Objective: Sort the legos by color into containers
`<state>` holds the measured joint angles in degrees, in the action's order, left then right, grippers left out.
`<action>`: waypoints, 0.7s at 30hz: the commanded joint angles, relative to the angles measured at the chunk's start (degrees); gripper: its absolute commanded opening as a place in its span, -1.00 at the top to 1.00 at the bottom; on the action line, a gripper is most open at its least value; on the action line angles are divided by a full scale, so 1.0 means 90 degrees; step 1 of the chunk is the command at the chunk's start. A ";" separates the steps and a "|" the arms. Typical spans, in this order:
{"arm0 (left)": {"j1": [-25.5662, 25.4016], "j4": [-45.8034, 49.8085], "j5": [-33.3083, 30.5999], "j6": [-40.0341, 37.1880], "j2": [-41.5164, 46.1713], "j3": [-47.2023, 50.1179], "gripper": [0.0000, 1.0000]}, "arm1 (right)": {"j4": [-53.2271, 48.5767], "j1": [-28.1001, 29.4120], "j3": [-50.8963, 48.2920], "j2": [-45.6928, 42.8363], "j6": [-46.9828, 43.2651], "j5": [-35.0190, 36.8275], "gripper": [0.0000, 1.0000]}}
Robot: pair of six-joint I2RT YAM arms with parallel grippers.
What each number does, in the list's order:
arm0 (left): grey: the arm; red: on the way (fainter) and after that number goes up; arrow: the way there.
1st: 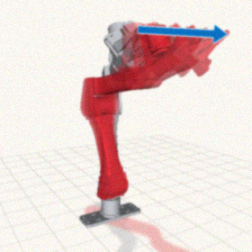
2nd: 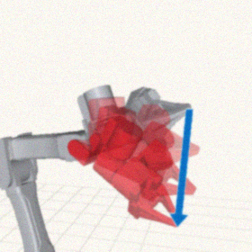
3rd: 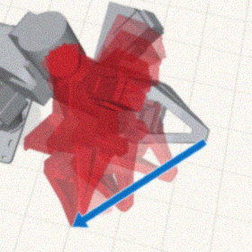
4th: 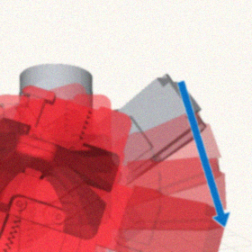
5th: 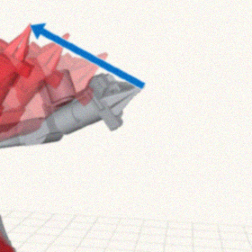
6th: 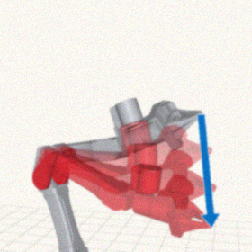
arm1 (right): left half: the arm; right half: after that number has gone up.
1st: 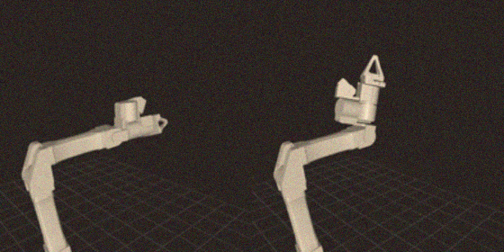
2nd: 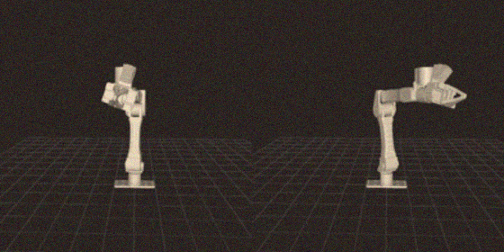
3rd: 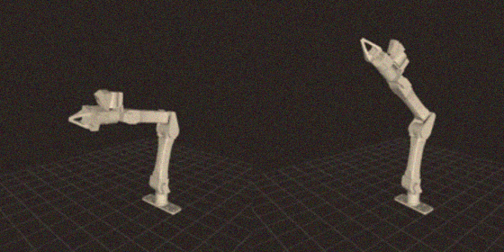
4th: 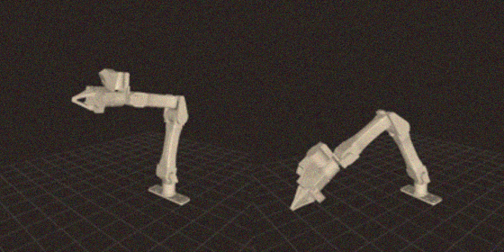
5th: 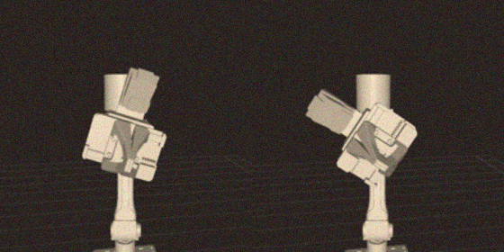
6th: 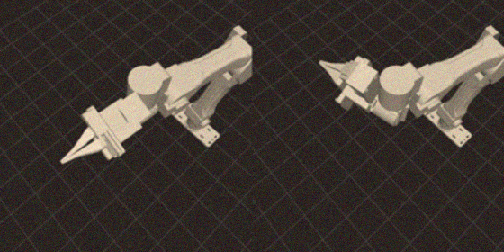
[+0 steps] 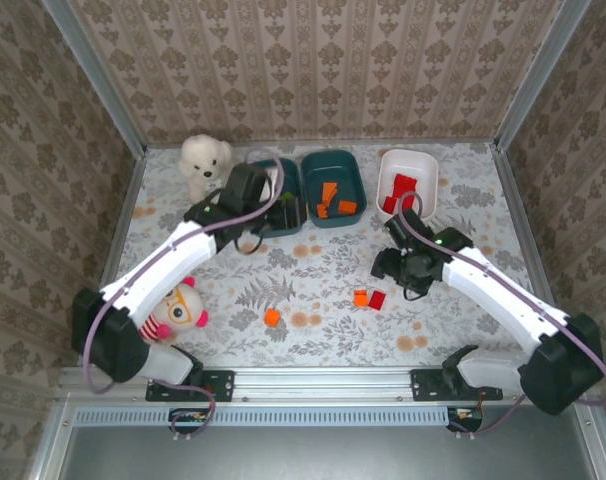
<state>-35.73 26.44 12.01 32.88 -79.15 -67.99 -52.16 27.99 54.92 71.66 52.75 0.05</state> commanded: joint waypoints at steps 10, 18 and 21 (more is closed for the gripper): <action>-0.0077 0.0464 0.0435 -0.0025 0.2557 0.2317 -0.33 | 0.1234 0.0001 -0.0611 0.1548 0.1229 -0.0777 -0.51; -0.0078 0.0467 0.0316 0.0162 0.2884 0.2480 -0.34 | 0.1409 -0.0014 -0.0742 0.1904 0.1083 -0.0660 -0.31; -0.0083 0.0380 0.0323 0.0218 0.2834 0.2471 -0.34 | 0.1618 -0.0014 -0.0904 0.1962 0.1156 -0.0746 -0.20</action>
<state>-36.34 30.39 15.20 33.54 -53.89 -46.09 -38.81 27.99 48.25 88.16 61.98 -5.52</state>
